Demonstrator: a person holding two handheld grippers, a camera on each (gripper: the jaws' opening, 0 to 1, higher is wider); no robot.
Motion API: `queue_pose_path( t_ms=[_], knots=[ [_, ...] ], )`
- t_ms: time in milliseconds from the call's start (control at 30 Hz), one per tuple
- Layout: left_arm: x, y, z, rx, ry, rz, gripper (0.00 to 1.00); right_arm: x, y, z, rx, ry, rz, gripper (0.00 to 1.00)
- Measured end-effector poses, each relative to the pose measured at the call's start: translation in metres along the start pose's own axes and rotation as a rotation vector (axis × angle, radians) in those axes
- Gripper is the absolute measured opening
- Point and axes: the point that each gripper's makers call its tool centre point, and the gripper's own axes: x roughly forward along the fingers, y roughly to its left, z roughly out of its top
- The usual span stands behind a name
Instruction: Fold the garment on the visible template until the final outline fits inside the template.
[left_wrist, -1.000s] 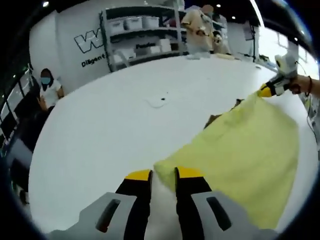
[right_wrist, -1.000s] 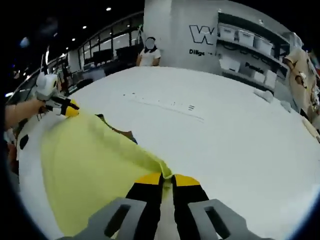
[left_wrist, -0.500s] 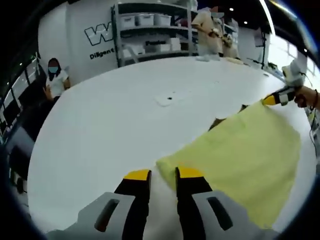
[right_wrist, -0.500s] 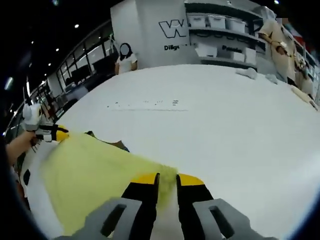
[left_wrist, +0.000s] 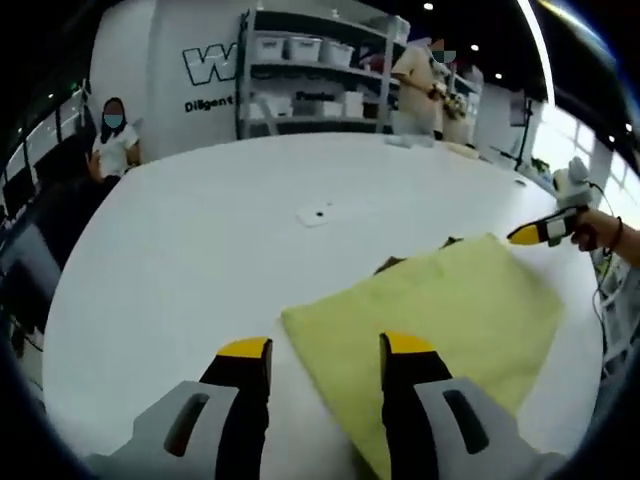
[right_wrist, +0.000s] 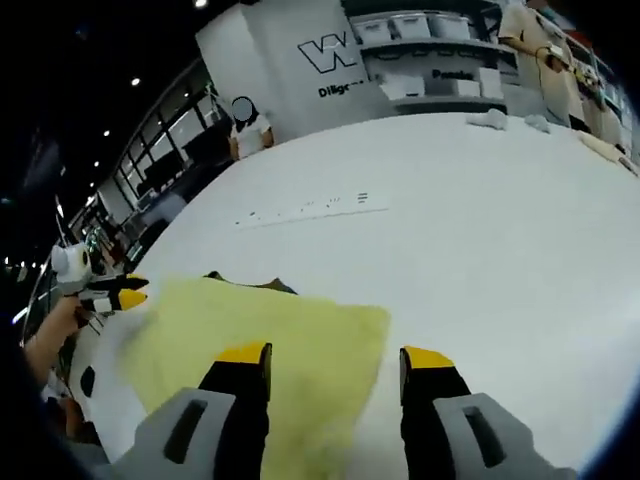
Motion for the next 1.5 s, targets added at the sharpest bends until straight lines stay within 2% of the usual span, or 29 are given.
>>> queue_pose_path(
  t_ms=[267, 567, 867, 1000, 1200, 1267, 1500],
  knots=[
    [-0.017, -0.019, -0.016, -0.011, 0.007, -0.042, 0.53, -0.022, 0.019, -0.012, -0.052, 0.028, 0.055, 0.58],
    [-0.037, -0.033, -0.038, -0.001, 0.012, -0.073, 0.59, -0.038, 0.036, -0.038, -0.101, 0.067, 0.119, 0.59],
    [-0.053, -0.045, -0.057, 0.017, 0.008, -0.123, 0.6, -0.049, 0.042, -0.065, -0.129, 0.102, 0.14, 0.59],
    [-0.057, -0.045, -0.062, 0.002, 0.001, -0.125, 0.65, -0.053, 0.042, -0.076, -0.125, 0.118, 0.146, 0.58],
    [-0.064, -0.05, -0.078, 0.016, 0.026, -0.149, 0.63, -0.06, 0.044, -0.092, -0.149, 0.146, 0.155, 0.57],
    [-0.067, -0.054, -0.083, 0.017, 0.028, -0.173, 0.59, -0.061, 0.044, -0.096, -0.161, 0.153, 0.158, 0.57],
    [-0.068, -0.054, -0.097, 0.021, 0.041, -0.186, 0.46, -0.067, 0.04, -0.111, -0.179, 0.169, 0.155, 0.52]
  ],
)
